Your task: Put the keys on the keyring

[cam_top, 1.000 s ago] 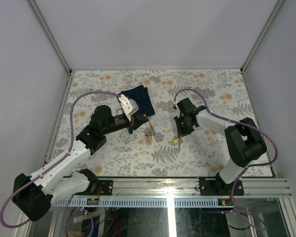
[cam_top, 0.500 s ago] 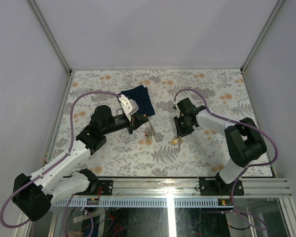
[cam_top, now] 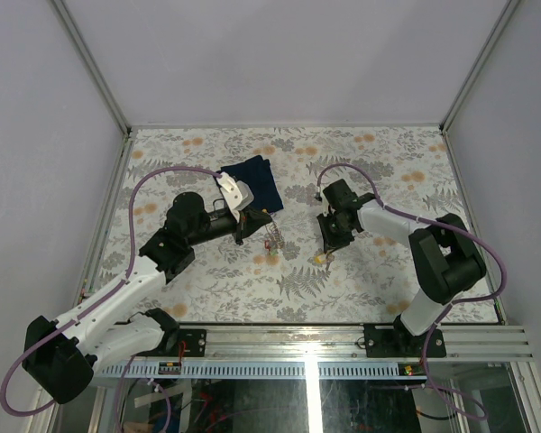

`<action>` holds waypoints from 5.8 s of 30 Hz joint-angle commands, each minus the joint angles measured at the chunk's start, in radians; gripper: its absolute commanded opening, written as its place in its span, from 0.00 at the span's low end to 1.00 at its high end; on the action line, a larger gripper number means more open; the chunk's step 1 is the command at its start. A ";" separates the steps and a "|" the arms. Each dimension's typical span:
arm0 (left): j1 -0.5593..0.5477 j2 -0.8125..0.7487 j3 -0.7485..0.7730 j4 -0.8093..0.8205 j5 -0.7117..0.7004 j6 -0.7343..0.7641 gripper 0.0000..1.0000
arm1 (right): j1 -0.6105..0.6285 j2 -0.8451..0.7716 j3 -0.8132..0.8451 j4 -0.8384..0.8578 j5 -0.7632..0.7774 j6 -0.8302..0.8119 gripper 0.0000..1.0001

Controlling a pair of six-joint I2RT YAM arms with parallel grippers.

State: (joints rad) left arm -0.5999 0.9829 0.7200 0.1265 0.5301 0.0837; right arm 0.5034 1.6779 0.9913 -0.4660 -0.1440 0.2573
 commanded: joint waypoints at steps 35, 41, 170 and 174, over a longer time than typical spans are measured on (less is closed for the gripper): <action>0.008 0.045 0.231 -0.173 -0.251 -0.173 0.00 | 0.010 -0.516 0.040 0.061 -0.164 -0.258 0.00; 0.008 0.001 0.234 -0.138 -0.140 -0.091 0.00 | 0.009 -0.703 -0.025 0.214 -0.299 -0.304 0.00; -0.397 0.020 0.393 -0.137 -0.411 0.301 0.00 | 0.021 -0.677 0.098 0.542 -0.540 0.320 0.00; -0.401 0.020 0.393 -0.138 -0.414 0.303 0.00 | 0.022 -0.664 0.113 0.526 -0.544 0.347 0.00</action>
State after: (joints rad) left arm -0.9817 1.0161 1.0920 -0.0723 0.1093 0.3721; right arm 0.5209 0.9985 1.0443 0.0673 -0.7151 0.5613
